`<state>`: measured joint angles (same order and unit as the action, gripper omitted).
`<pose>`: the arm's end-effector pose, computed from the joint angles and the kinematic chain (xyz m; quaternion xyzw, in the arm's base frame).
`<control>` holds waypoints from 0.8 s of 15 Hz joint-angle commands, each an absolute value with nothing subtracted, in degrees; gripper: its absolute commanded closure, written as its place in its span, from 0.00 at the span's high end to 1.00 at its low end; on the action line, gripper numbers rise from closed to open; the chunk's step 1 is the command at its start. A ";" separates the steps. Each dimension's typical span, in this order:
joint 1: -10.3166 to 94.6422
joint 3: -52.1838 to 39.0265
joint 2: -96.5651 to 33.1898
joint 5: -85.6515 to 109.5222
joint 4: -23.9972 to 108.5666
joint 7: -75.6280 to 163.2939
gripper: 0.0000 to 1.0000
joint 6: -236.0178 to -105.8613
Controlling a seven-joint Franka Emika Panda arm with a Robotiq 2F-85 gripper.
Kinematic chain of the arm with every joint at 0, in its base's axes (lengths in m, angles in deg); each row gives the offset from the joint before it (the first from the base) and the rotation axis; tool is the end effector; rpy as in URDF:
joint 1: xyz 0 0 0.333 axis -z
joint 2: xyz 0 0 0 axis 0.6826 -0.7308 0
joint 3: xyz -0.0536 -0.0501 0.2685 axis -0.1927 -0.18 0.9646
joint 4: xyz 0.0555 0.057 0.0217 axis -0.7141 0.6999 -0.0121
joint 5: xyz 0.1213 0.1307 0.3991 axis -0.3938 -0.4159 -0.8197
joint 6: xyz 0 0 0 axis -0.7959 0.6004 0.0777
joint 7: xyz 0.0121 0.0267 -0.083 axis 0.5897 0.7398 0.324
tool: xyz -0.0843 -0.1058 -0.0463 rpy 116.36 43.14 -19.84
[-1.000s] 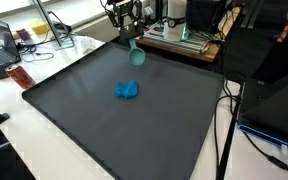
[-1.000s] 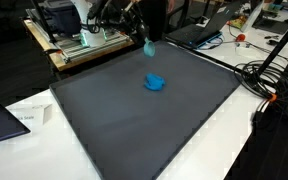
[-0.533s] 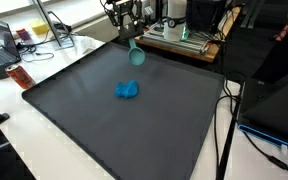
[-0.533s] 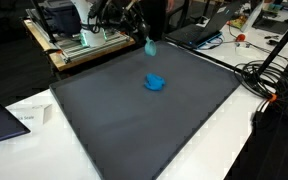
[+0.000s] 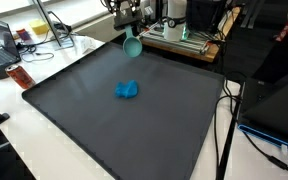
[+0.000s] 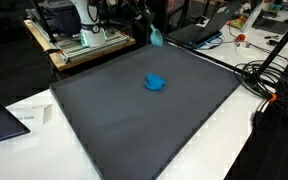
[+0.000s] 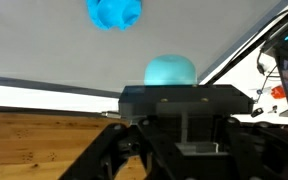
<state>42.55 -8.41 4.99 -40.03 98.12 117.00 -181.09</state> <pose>0.4963 -0.0342 0.3136 -0.9204 -0.2145 -0.2815 0.1662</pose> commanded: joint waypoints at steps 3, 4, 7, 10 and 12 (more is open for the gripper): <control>37.40 -8.37 1.81 -50.59 98.13 124.53 0.22 -191.50; 36.52 -8.29 0.63 -52.02 97.96 126.43 0.22 -193.39; 34.02 -8.98 -2.66 -57.27 97.40 133.49 0.22 -196.69; 33.00 -9.35 -6.06 -62.47 96.62 140.47 0.22 -198.74; 33.16 -9.02 -8.19 -64.04 96.36 143.08 0.22 -199.40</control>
<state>33.96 -8.59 -4.99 -60.27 97.94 137.85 -197.70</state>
